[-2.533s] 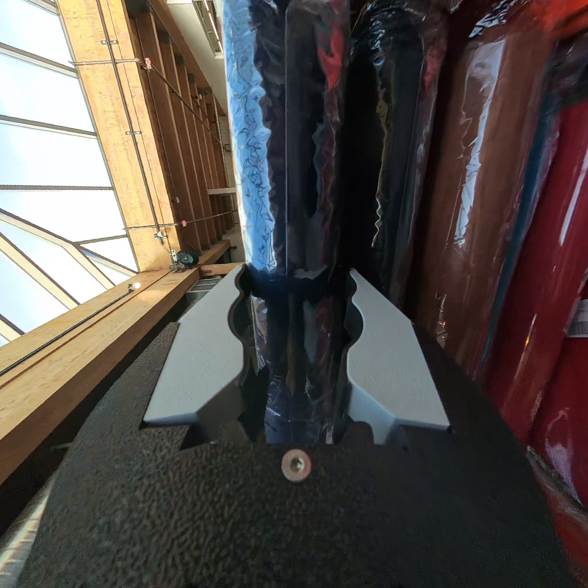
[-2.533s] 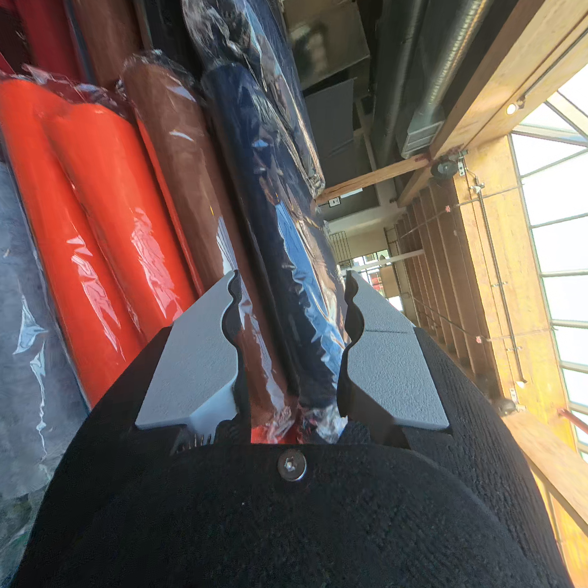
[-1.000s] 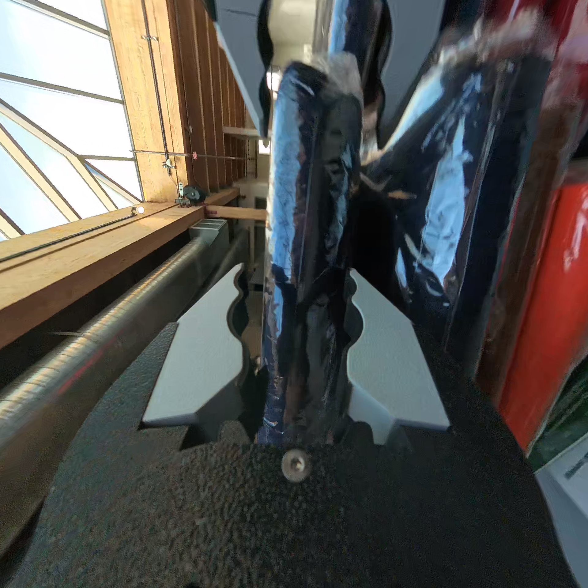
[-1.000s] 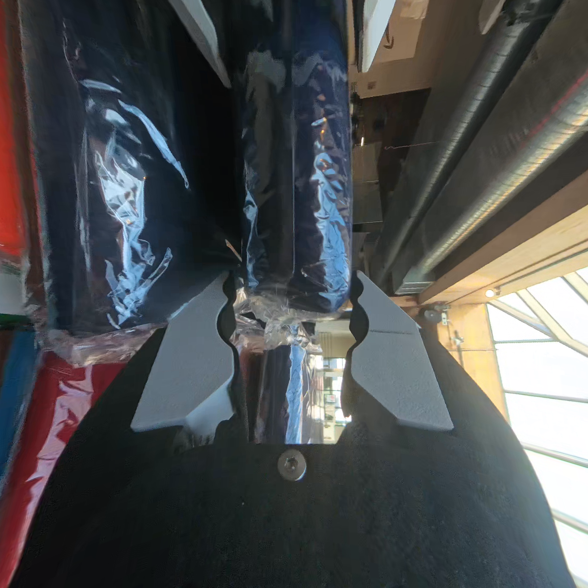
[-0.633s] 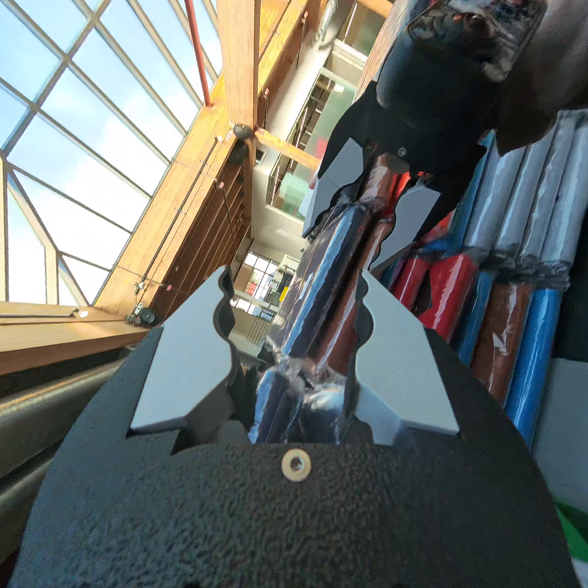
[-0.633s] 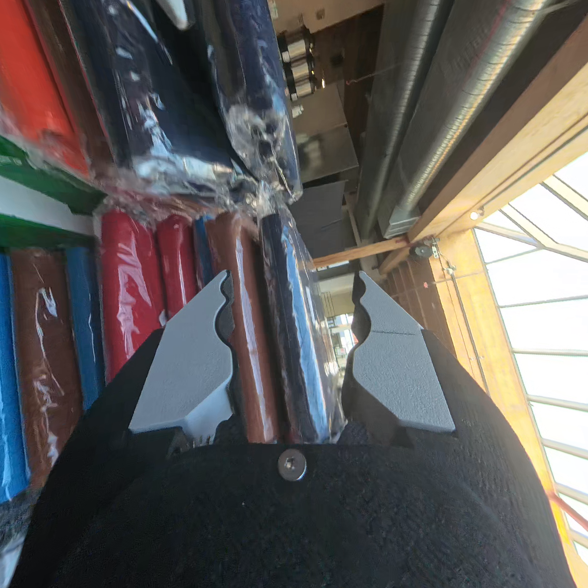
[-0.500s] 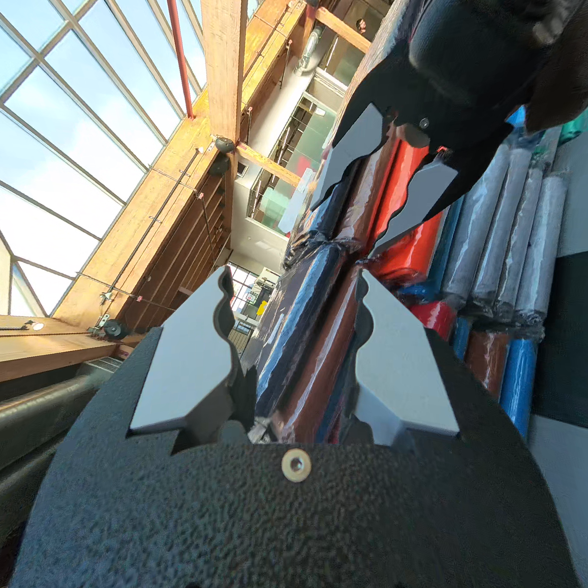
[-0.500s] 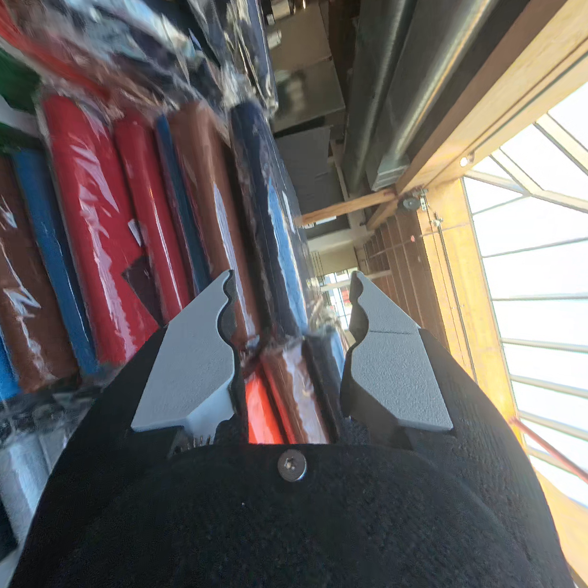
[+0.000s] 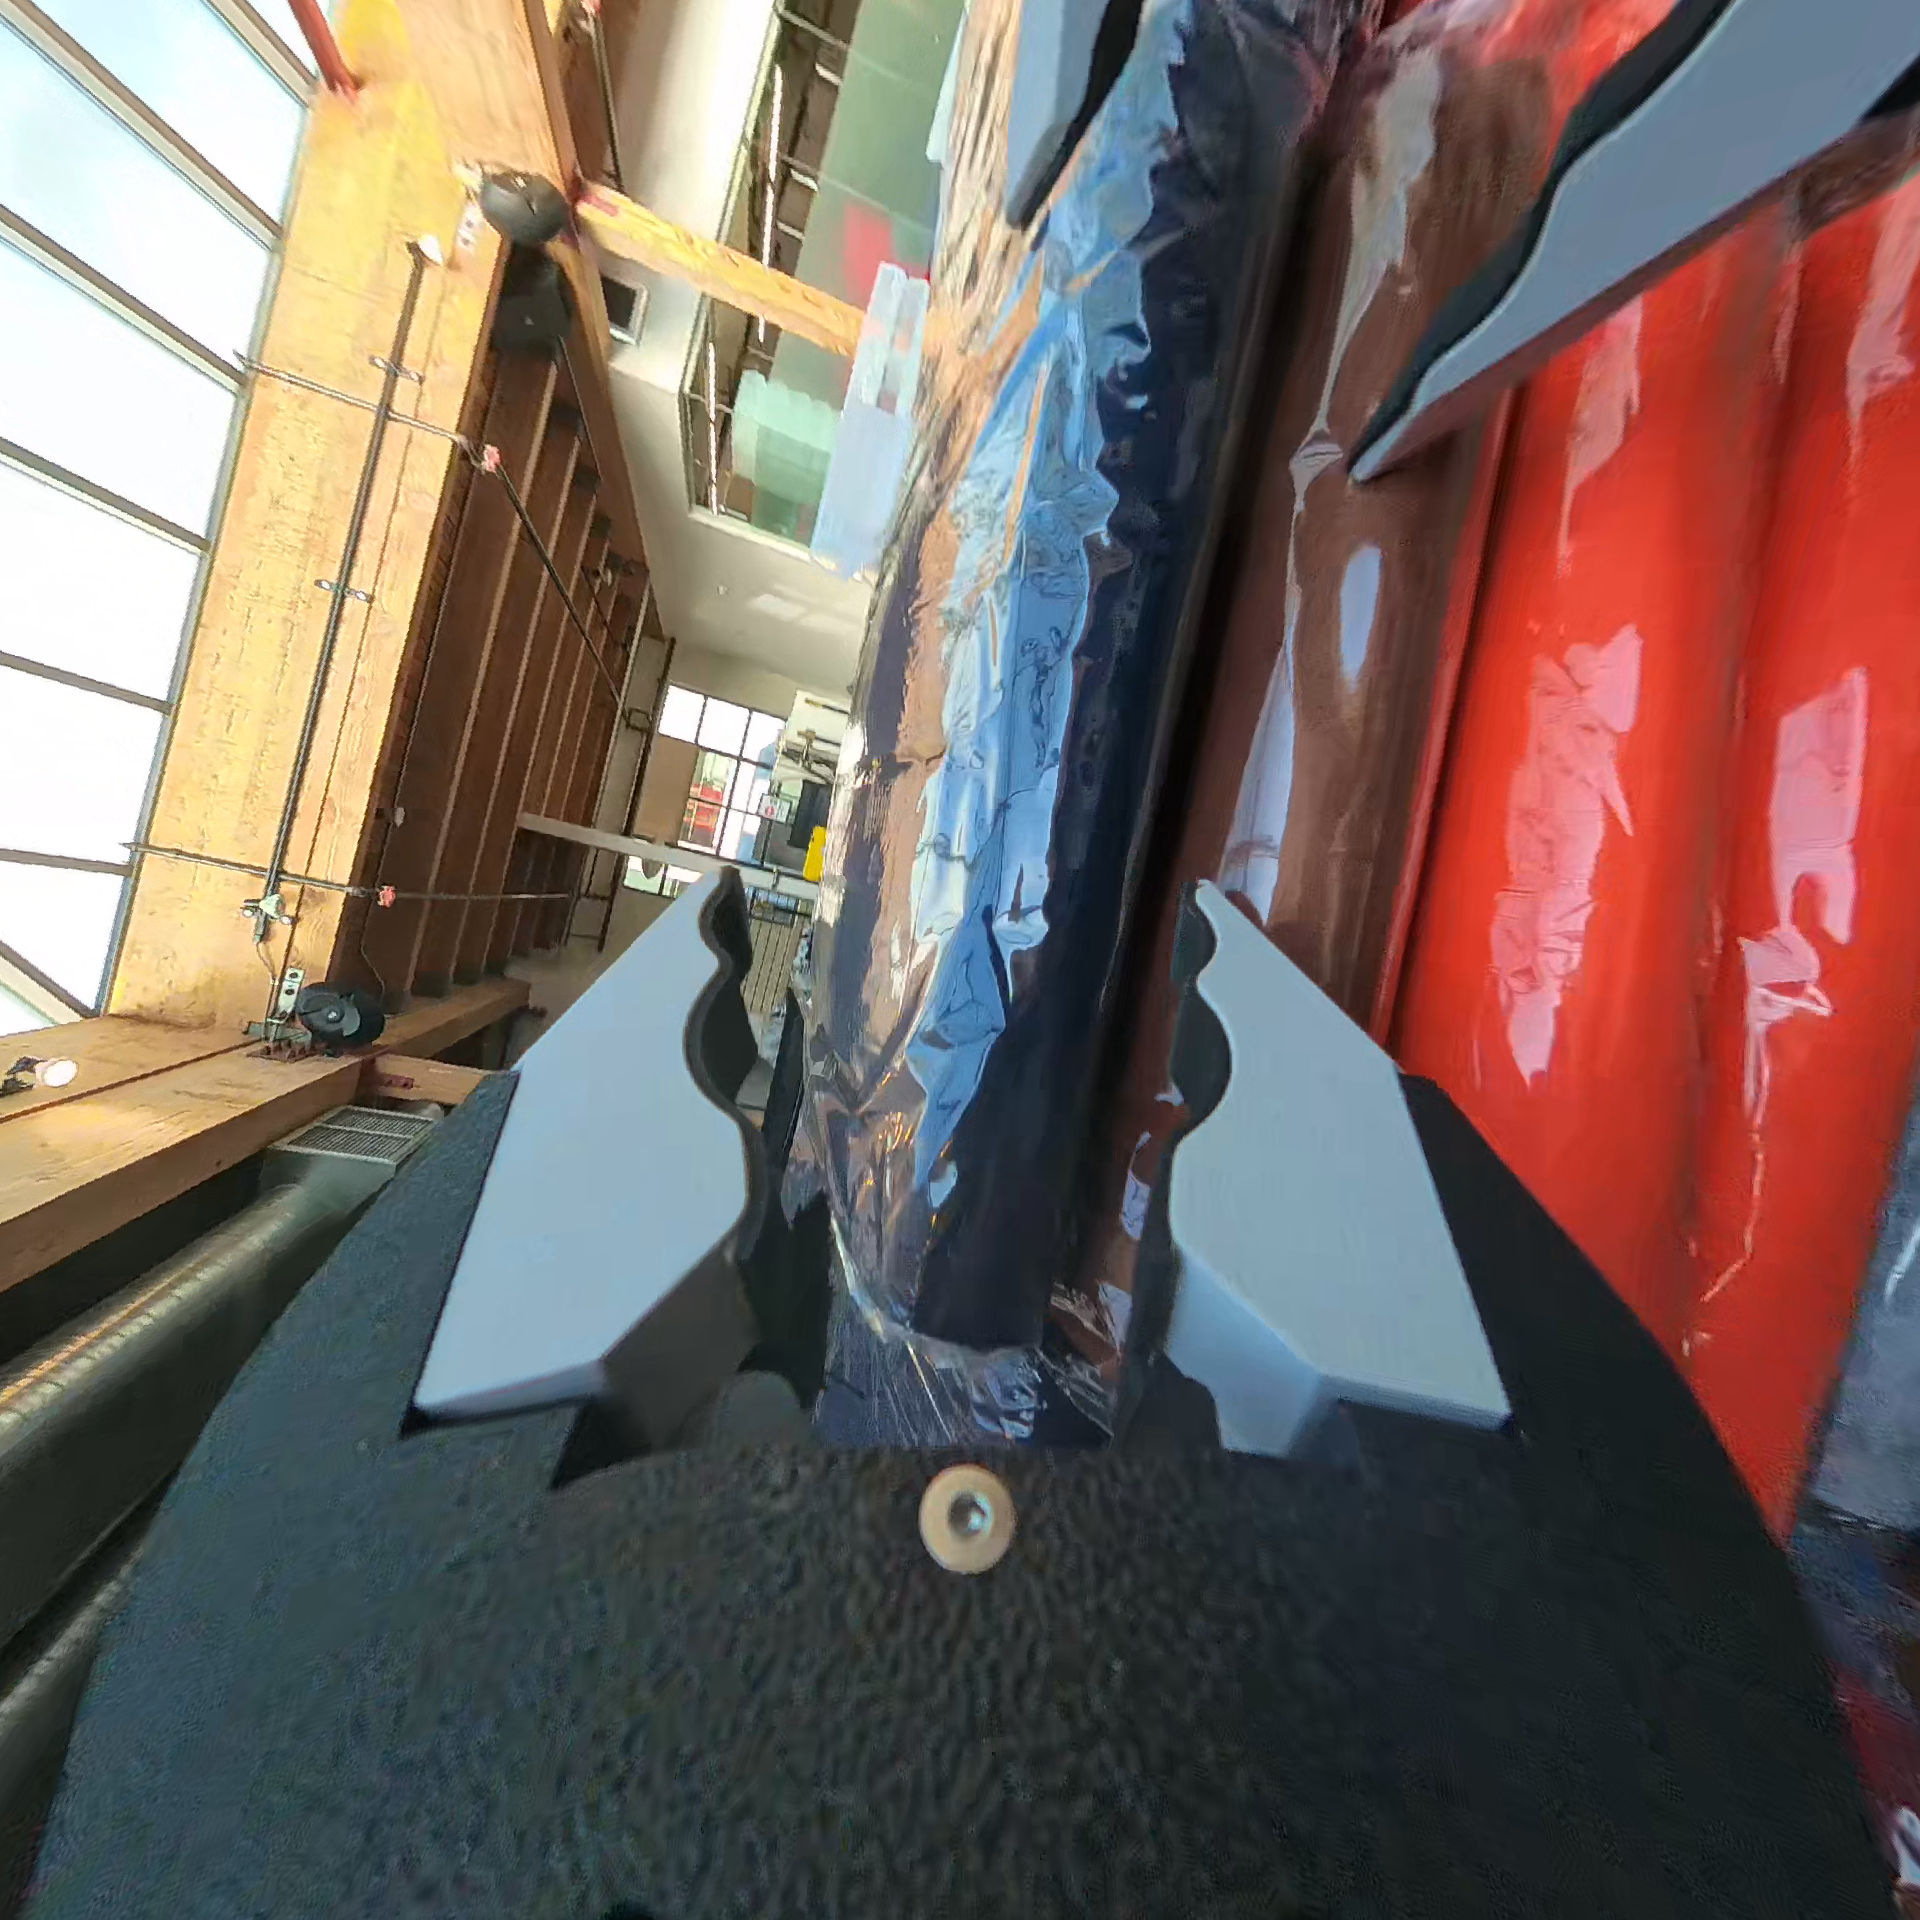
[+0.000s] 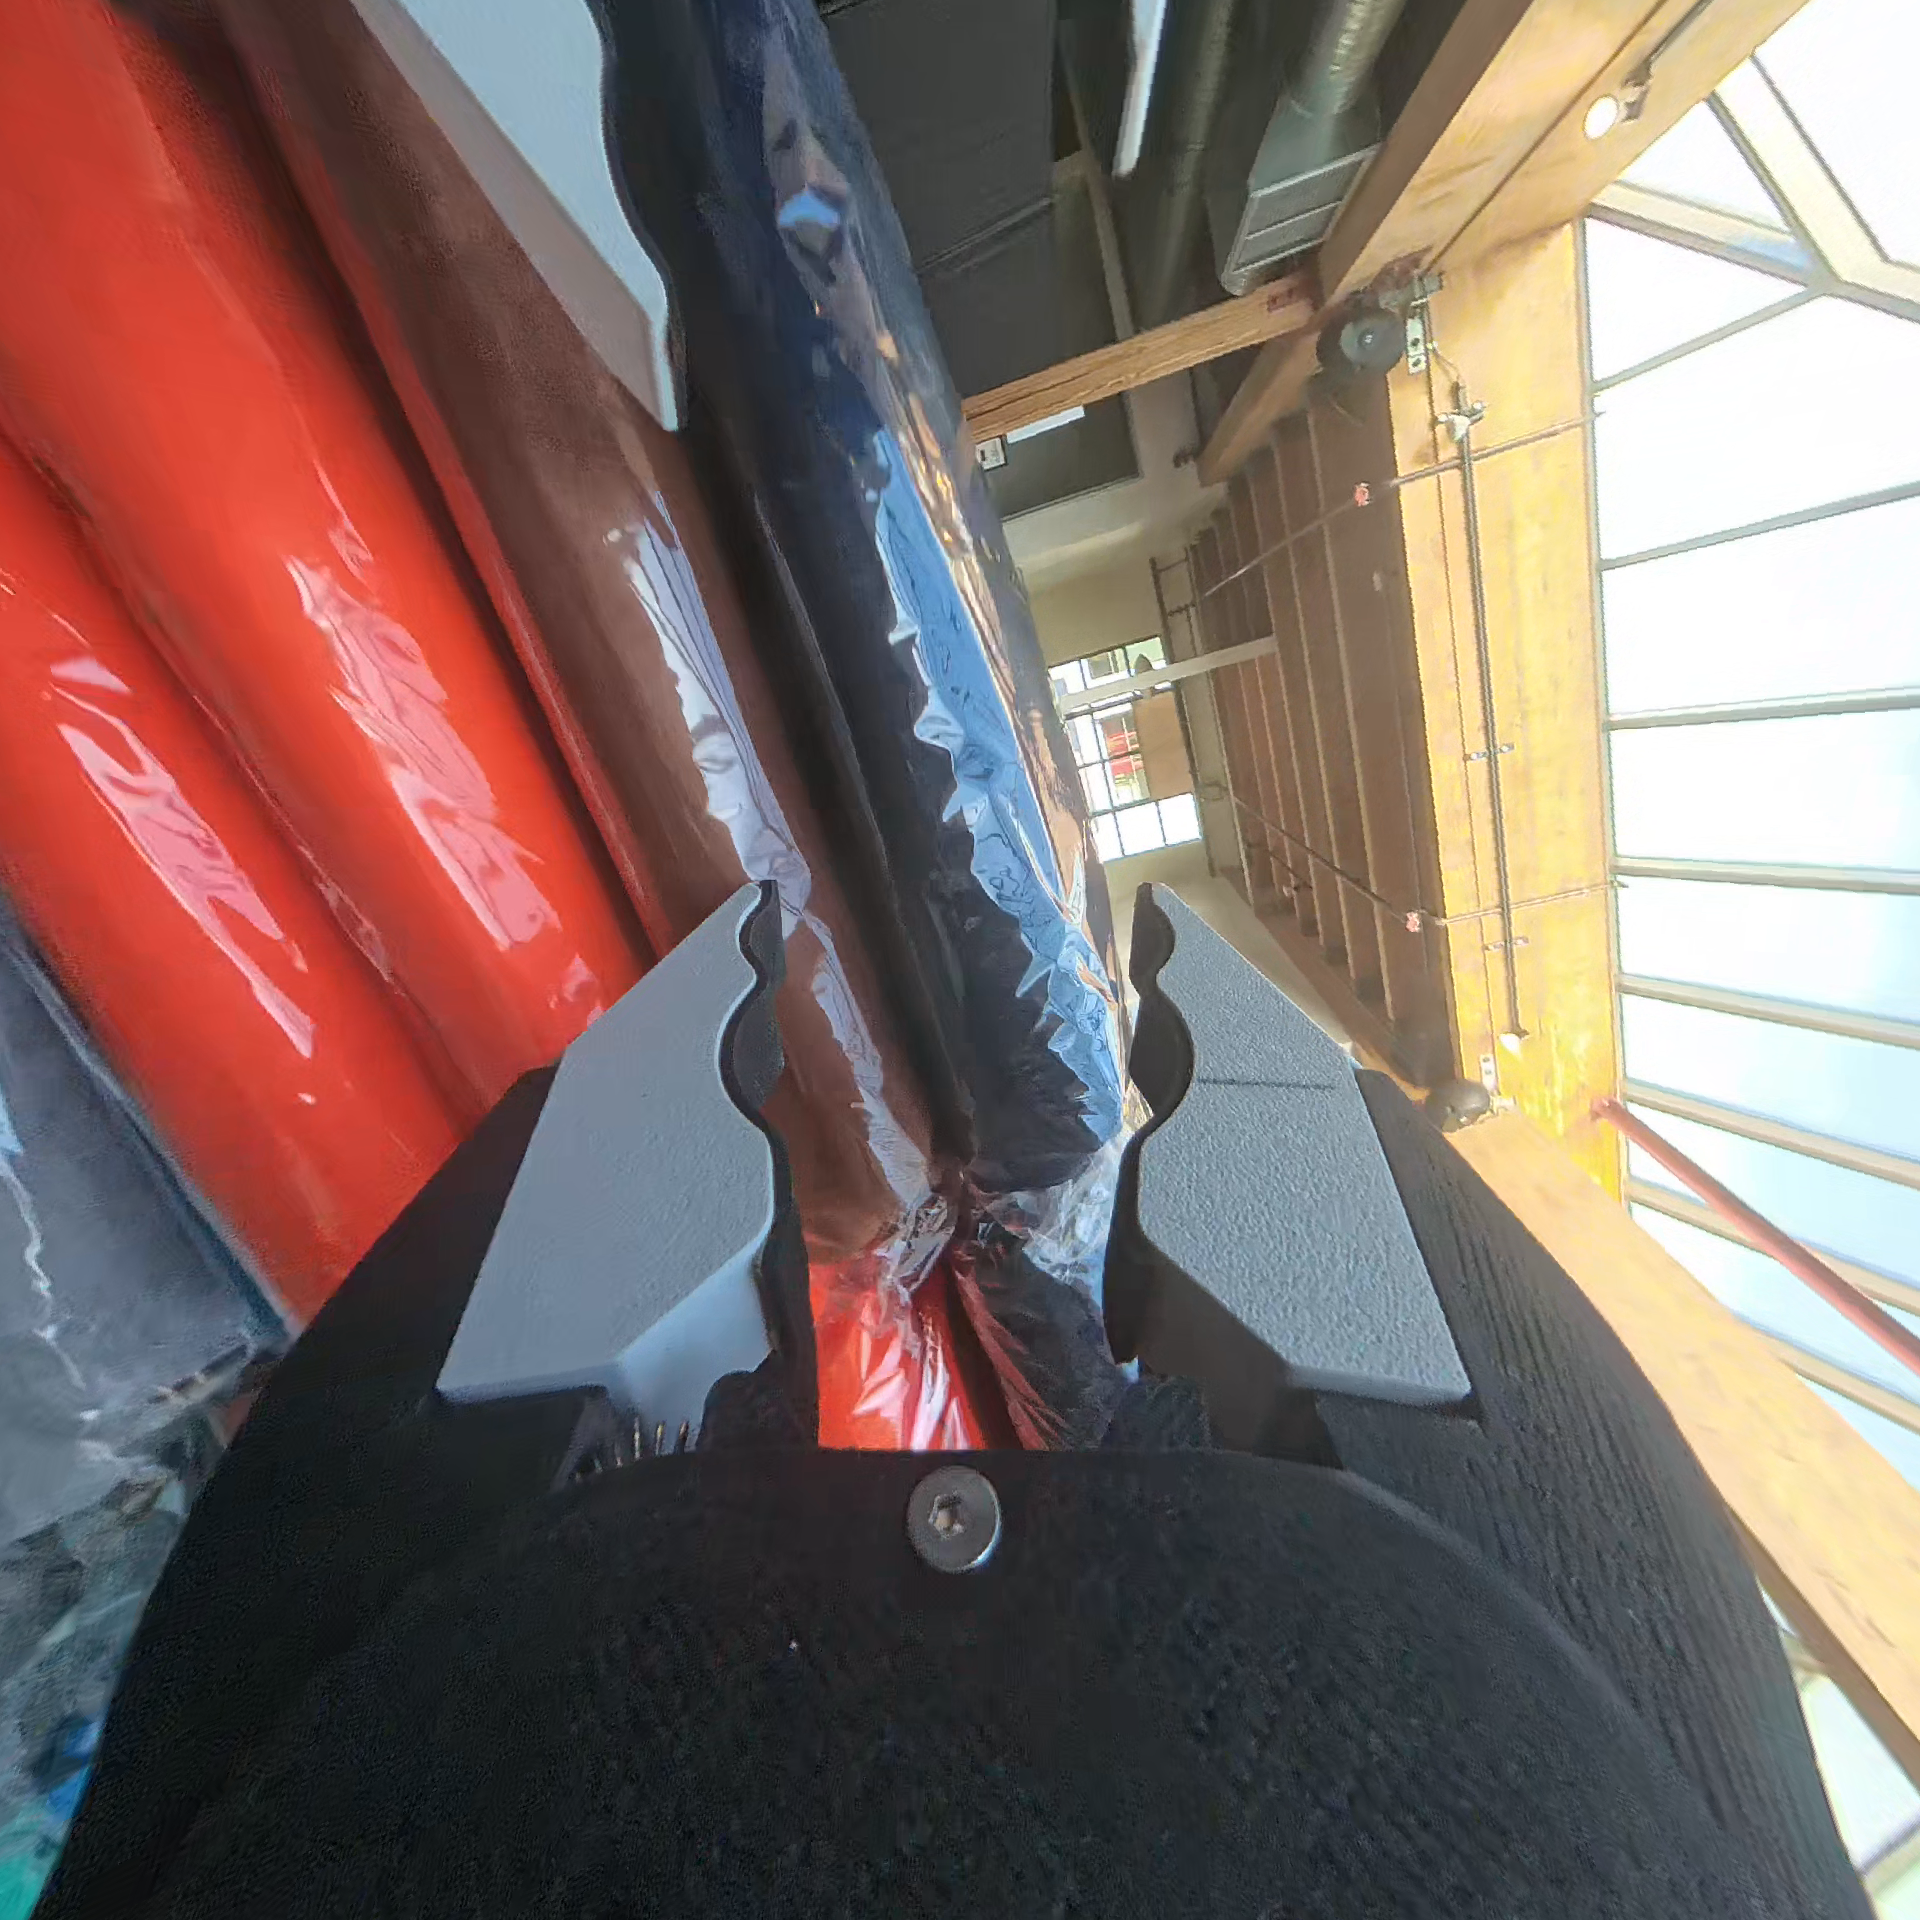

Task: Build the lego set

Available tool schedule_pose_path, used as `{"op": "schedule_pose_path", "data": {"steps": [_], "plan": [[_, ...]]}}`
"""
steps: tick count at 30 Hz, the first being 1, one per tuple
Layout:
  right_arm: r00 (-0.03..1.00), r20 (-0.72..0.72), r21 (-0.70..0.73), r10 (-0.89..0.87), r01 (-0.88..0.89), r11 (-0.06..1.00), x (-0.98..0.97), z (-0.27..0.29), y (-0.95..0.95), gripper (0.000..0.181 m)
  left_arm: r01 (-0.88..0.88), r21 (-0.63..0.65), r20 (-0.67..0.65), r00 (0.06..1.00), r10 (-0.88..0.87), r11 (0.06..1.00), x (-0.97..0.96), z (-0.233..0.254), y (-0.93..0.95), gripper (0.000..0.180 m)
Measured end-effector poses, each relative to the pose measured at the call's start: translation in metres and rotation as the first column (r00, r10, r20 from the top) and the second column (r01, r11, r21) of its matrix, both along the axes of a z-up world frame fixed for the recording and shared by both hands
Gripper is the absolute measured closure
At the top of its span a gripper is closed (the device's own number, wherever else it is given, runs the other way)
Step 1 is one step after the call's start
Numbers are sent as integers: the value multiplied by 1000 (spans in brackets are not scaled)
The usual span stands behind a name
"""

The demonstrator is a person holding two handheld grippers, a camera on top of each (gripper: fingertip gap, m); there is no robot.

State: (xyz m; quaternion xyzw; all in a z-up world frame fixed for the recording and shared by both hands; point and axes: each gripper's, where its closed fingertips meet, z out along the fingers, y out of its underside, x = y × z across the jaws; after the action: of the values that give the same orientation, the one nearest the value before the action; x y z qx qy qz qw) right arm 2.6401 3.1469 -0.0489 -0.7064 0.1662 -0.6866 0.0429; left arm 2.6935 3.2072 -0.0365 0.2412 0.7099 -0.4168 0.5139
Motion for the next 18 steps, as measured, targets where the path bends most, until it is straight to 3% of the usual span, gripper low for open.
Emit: {"op": "schedule_pose_path", "data": {"steps": [3,10,15,18], "plan": [[999,-34,-40,42,-43,998,10,5,-10,116,-108,79,72,992,102,991,18,-7,-12,106],[988,-132,-142,85,-104,984,26,7,-22,117,-130,172,137,985,107,977,23,-22,-16,136],[983,-168,-151,75,-100,983,32,7,-22,118,-122,129,287,955,81,984,23,-9,-16,144],[980,-190,-128,58,-84,988,36,8,-24,118,-89,85,303,951,59,992,21,3,-11,146]]}}
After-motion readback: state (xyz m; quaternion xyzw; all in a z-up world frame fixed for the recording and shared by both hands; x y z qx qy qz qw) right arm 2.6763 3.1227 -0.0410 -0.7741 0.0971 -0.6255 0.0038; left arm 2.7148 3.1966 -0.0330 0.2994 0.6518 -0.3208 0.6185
